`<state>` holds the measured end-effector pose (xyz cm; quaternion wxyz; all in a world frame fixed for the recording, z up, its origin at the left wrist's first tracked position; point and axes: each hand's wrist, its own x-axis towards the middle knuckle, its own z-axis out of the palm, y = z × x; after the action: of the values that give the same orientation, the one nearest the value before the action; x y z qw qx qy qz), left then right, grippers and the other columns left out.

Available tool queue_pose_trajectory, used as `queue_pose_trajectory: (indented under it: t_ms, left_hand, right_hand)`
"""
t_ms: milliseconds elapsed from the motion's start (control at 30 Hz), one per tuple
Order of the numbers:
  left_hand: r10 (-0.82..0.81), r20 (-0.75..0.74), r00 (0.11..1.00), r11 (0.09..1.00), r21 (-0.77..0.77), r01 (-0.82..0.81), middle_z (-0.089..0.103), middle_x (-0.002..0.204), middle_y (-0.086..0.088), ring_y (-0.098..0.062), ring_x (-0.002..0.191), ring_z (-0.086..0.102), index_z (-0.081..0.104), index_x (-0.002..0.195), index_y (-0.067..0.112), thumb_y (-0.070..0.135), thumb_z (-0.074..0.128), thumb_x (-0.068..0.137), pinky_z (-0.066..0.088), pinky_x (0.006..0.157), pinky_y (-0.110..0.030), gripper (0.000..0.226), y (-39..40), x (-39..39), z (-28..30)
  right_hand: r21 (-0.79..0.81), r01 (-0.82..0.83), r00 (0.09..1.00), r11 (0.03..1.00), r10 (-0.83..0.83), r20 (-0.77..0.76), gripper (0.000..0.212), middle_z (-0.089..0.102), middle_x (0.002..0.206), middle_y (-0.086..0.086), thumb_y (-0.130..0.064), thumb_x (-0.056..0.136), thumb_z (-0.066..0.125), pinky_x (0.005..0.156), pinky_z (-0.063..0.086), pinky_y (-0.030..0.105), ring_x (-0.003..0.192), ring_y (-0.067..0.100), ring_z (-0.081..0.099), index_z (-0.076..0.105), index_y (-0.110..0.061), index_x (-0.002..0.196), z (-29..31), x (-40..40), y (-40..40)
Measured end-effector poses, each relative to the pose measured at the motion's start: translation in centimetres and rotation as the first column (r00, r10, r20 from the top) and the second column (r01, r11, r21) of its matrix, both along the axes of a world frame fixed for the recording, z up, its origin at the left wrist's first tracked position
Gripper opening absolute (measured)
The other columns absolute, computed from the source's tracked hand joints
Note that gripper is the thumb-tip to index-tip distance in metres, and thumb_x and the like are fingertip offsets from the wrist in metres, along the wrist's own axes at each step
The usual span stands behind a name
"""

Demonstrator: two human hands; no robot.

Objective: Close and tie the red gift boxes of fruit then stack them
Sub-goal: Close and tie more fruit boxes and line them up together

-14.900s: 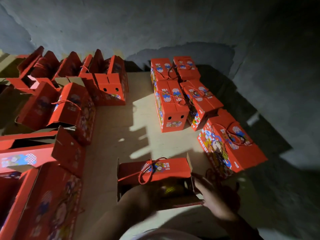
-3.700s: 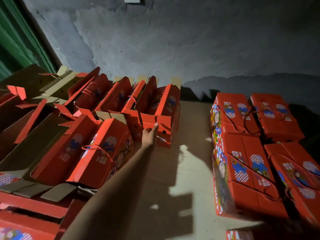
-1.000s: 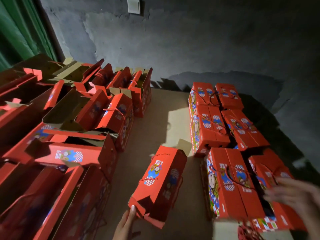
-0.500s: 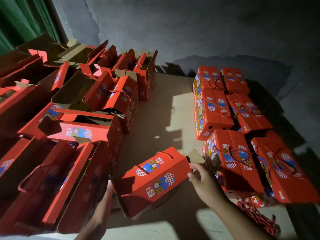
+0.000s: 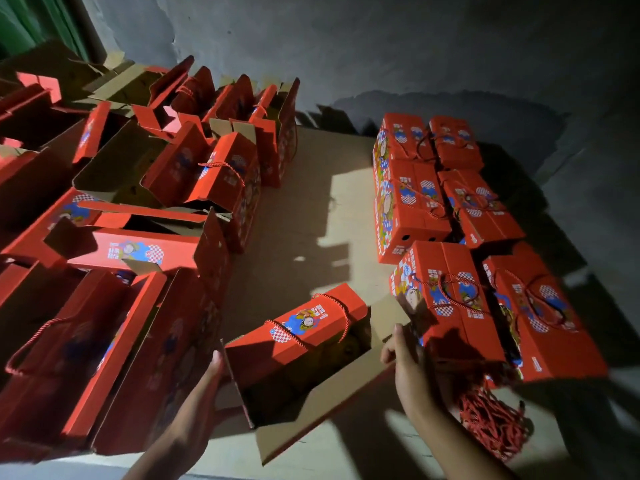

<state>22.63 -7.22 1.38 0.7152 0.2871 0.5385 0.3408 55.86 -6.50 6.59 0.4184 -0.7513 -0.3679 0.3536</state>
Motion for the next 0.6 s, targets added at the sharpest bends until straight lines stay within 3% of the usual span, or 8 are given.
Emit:
queue_pose_trajectory:
  t_ms: [100,200,267,333,400,500,533,600]
  left_hand:
    - [-0.045,-0.049,0.998,0.998,0.034,0.047,0.06,0.143,0.009,-0.018,0.128,0.061,0.047,0.147,0.048,0.084,0.041,0.089,0.06,0.083,-0.051,0.069,0.2,0.7,0.4]
    - [-0.09,-0.068,0.994,0.996,0.005,0.09,0.06,0.143,0.013,-0.013,0.13,0.059,0.051,0.143,0.048,0.088,0.041,0.085,0.059,0.087,-0.049,0.071,0.3,1.7,1.6]
    - [-0.122,-0.082,0.989,0.992,-0.008,0.122,0.06,0.142,0.017,-0.007,0.13,0.058,0.053,0.141,0.05,0.089,0.043,0.083,0.058,0.09,-0.046,0.071,0.1,2.3,2.6]
    - [-0.14,-0.099,0.985,0.99,-0.004,0.141,0.064,0.138,0.014,-0.006,0.124,0.062,0.059,0.136,0.046,0.084,0.059,0.077,0.058,0.086,-0.04,0.07,0.0,2.8,3.5]
    - [-0.114,-0.127,0.985,0.994,-0.012,0.113,0.072,0.124,0.003,-0.01,0.108,0.07,0.069,0.125,0.04,0.075,0.082,0.057,0.055,0.073,-0.035,0.077,0.1,3.2,4.2]
    - [-0.018,-0.205,0.979,0.998,0.052,0.029,0.076,0.097,-0.013,-0.025,0.076,0.069,0.074,0.113,0.031,0.057,0.096,0.037,0.054,0.059,-0.037,0.083,1.0,3.5,4.9]
    - [0.03,-0.203,0.979,0.997,0.079,-0.015,0.075,0.091,-0.016,-0.028,0.071,0.067,0.074,0.111,0.029,0.051,0.097,0.042,0.054,0.058,-0.038,0.076,1.2,3.6,5.4]
    - [0.163,-0.287,0.944,0.977,0.178,-0.114,0.075,0.106,-0.014,-0.023,0.08,0.071,0.071,0.115,0.03,0.035,0.089,0.07,0.057,0.067,-0.037,0.049,1.3,3.4,6.0]
  right_hand:
    - [-0.044,-0.097,0.995,0.994,0.097,0.015,0.05,0.045,0.051,-0.002,-0.039,0.101,0.058,0.065,0.038,0.036,0.054,0.016,0.046,0.047,-0.016,0.057,0.1,1.4,-1.6]
    - [-0.086,-0.177,0.979,0.98,0.184,0.089,0.045,0.044,0.048,-0.004,-0.022,0.099,0.066,0.054,0.038,0.027,0.047,0.005,0.045,0.052,-0.009,0.058,0.6,2.6,-2.5]
    - [-0.14,-0.19,0.981,0.972,0.192,0.002,0.032,0.057,0.066,0.009,-0.02,0.097,0.07,0.051,0.053,0.029,0.056,0.014,0.061,0.061,0.002,0.075,1.2,3.3,-3.0]
    - [-0.238,-0.253,0.964,0.938,0.223,-0.146,0.016,0.061,0.098,0.016,-0.016,0.095,0.071,0.054,0.06,0.031,0.079,0.023,0.07,0.064,-0.005,0.104,1.9,3.9,-3.4]
    - [-0.34,-0.367,0.929,0.866,0.321,-0.184,0.032,0.056,0.111,0.009,-0.011,0.097,0.068,0.056,0.061,0.03,0.089,0.023,0.068,0.058,-0.019,0.126,2.5,4.4,-2.8]
    - [-0.498,-0.541,0.807,0.678,0.586,-0.079,0.05,0.056,0.113,0.001,-0.016,0.101,0.059,0.052,0.056,0.022,0.071,0.011,0.063,0.047,-0.029,0.148,3.4,4.5,-1.1]
    - [-0.548,-0.558,0.757,0.623,0.652,-0.029,0.053,0.059,0.122,0.002,-0.019,0.102,0.057,0.052,0.055,0.022,0.066,0.009,0.063,0.043,-0.032,0.152,3.7,4.4,-0.4]
    - [-0.636,-0.567,0.638,0.524,0.767,0.063,0.06,0.058,0.142,0.006,-0.028,0.103,0.056,0.059,0.056,0.025,0.066,0.011,0.067,0.033,-0.038,0.157,4.4,3.9,1.0]
